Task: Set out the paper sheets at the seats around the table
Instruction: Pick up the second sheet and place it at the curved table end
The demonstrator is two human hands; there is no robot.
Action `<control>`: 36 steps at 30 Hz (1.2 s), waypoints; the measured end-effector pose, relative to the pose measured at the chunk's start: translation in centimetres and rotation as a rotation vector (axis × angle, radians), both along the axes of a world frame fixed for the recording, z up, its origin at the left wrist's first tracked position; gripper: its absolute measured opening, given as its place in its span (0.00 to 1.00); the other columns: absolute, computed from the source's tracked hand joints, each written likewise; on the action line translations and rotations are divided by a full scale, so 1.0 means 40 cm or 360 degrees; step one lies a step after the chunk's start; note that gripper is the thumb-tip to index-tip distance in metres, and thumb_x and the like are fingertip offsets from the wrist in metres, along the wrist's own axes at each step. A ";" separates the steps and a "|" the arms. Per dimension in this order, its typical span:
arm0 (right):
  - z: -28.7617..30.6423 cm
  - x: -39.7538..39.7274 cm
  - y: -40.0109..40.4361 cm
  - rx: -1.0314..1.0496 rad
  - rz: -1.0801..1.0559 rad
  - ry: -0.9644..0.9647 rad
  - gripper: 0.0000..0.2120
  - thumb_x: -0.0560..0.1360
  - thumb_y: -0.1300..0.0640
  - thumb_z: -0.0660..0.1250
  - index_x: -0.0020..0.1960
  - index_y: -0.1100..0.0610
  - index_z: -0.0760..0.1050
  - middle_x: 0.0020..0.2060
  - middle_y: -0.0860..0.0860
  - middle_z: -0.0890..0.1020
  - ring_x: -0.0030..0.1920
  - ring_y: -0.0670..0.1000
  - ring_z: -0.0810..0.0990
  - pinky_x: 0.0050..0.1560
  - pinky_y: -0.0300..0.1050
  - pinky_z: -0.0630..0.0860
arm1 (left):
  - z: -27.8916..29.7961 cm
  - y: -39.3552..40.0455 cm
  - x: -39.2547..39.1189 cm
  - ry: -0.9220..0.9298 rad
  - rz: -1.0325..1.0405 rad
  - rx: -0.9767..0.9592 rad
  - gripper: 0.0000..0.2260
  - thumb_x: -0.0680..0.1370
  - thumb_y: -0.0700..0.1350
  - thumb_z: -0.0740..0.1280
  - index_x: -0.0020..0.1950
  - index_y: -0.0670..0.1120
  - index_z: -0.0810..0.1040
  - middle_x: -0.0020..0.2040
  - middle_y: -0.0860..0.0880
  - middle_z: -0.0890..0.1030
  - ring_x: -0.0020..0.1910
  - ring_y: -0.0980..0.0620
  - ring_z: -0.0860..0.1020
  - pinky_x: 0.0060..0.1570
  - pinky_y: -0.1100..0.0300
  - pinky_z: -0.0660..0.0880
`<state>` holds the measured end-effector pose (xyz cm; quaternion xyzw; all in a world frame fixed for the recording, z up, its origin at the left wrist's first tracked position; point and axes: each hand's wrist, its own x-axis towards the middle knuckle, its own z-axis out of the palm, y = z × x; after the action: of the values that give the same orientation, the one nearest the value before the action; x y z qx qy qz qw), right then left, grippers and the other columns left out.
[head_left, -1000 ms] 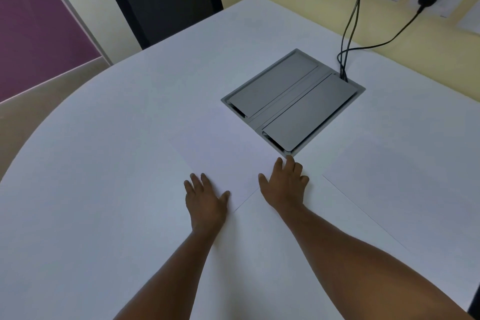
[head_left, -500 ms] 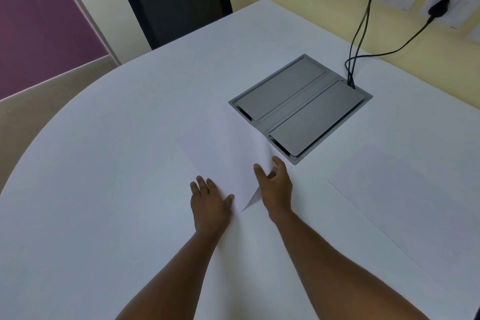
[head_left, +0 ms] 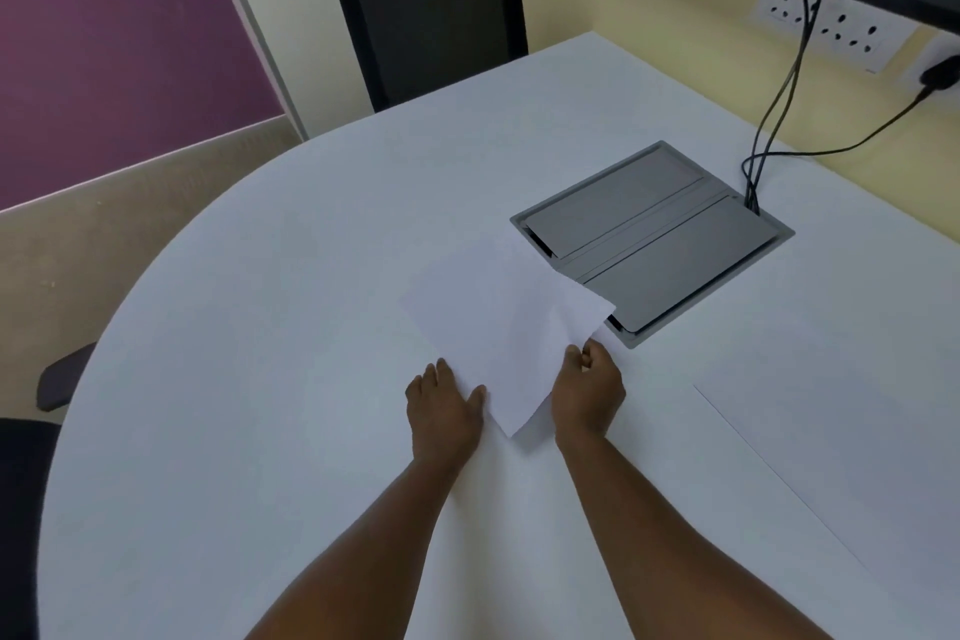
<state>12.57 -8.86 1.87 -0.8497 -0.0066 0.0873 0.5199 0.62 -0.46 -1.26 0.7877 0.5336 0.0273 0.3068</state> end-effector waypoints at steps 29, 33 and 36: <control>0.297 -0.151 0.120 0.0571 0.0825 0.0142 0.09 0.79 0.55 0.67 0.55 0.58 0.80 0.53 0.56 0.83 0.51 0.52 0.79 0.56 0.51 0.76 | 0.170 0.166 -0.274 -0.2601 0.1453 -0.1610 0.17 0.82 0.49 0.58 0.68 0.48 0.78 0.63 0.45 0.82 0.59 0.40 0.80 0.57 0.43 0.78; 0.278 -0.161 0.117 0.0530 0.0913 0.0187 0.08 0.80 0.55 0.66 0.51 0.60 0.78 0.49 0.60 0.81 0.42 0.52 0.77 0.41 0.50 0.75 | 0.161 0.236 -0.381 -0.2608 0.1610 -0.1694 0.30 0.80 0.65 0.51 0.68 0.46 0.75 0.64 0.41 0.80 0.64 0.40 0.77 0.66 0.43 0.71; 0.266 -0.174 0.127 0.0497 0.0933 0.0189 0.07 0.79 0.56 0.66 0.45 0.59 0.76 0.40 0.53 0.78 0.39 0.50 0.74 0.39 0.48 0.71 | 0.171 0.266 -0.452 -0.2511 0.1644 -0.1658 0.34 0.78 0.67 0.57 0.69 0.41 0.73 0.64 0.40 0.79 0.65 0.40 0.77 0.67 0.45 0.71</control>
<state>5.62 -3.78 12.51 -0.7152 -0.2336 0.2803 0.5961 -17.47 10.19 5.57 -0.0003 0.3991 0.4232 0.8134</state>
